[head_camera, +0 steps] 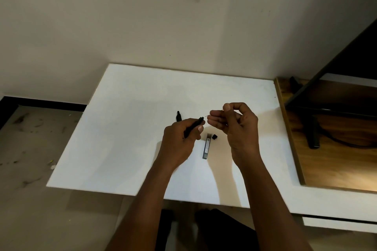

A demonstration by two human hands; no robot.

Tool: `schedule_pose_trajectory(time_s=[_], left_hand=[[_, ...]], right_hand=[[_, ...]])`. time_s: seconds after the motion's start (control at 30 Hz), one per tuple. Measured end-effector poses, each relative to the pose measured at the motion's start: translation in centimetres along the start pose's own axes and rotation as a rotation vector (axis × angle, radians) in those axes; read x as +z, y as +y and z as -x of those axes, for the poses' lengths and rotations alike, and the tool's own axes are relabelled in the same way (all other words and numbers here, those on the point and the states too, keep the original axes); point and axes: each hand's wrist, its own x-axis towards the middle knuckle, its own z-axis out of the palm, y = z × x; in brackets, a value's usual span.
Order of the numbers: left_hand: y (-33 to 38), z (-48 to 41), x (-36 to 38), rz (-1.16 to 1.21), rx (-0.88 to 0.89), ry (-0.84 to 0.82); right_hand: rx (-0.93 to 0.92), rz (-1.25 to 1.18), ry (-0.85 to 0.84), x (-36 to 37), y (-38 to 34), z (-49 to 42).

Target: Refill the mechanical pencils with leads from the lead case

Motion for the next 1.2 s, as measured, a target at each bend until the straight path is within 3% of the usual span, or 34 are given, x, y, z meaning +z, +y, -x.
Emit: schedule_pose_trajectory(time_s=[0.6,1.2], left_hand=[[-0.5,-0.2,0.1,-0.018,0.038,-0.002],[-0.4,-0.1,-0.2,-0.009,0.050,-0.019]], right_hand=[[0.008,-0.012,-0.046,-0.2,0.6,-0.3],[0.005,0.269,-0.146,-0.3,1.1,-0.2]])
